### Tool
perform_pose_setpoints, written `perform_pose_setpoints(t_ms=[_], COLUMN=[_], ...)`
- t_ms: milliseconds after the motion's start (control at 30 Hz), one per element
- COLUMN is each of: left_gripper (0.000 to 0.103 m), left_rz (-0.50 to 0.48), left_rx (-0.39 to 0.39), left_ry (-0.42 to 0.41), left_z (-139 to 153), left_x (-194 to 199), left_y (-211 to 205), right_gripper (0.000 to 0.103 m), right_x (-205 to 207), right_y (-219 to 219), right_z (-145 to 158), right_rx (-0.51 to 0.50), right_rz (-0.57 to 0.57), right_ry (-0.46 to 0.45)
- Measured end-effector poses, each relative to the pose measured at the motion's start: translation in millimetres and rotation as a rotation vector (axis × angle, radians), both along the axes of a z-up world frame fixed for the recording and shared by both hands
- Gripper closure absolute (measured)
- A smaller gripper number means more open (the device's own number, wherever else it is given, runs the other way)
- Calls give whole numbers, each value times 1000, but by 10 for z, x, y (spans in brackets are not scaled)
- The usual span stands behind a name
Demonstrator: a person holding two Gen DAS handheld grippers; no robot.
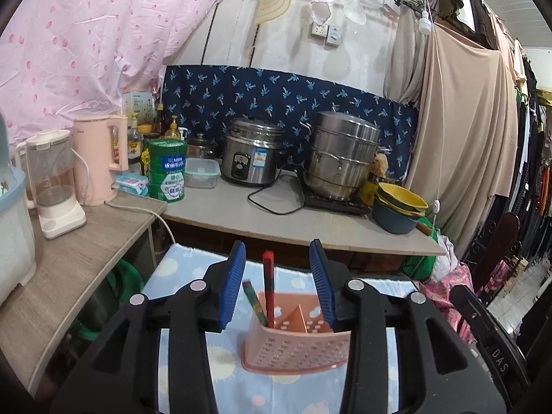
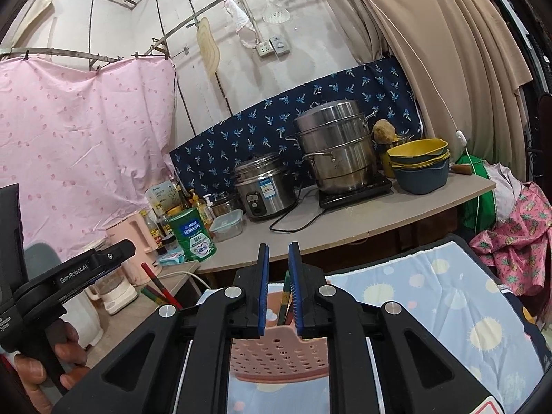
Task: Organize utensils
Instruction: 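Lower the red chopstick into the caddy and open the left tool while the right tool releases the green one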
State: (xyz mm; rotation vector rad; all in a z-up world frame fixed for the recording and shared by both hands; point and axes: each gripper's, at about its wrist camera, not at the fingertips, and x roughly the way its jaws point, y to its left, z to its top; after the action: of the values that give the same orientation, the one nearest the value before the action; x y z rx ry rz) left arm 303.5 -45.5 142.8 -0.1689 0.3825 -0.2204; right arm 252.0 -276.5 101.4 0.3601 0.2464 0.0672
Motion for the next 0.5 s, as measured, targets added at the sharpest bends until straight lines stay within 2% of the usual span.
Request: perform_pose_setpoints(t_ms=[67,267,500], left_gripper=[66,66,66], left_rz=[-11,-50,-93], left_rx=[16,54,102], left_ry=[20,94,189], left_z=[-52,-261,-647], left_x=[-99,-431,-905], left_y=[7,15,-11], right_gripper=[77,76,76], right_x=[-92,-455,-918], right_y=[32,90,153], right_z=[-49,-280,-588], right_rx=[8,46,92], right_rz=[15,41,48], right_ry=[22,81,151])
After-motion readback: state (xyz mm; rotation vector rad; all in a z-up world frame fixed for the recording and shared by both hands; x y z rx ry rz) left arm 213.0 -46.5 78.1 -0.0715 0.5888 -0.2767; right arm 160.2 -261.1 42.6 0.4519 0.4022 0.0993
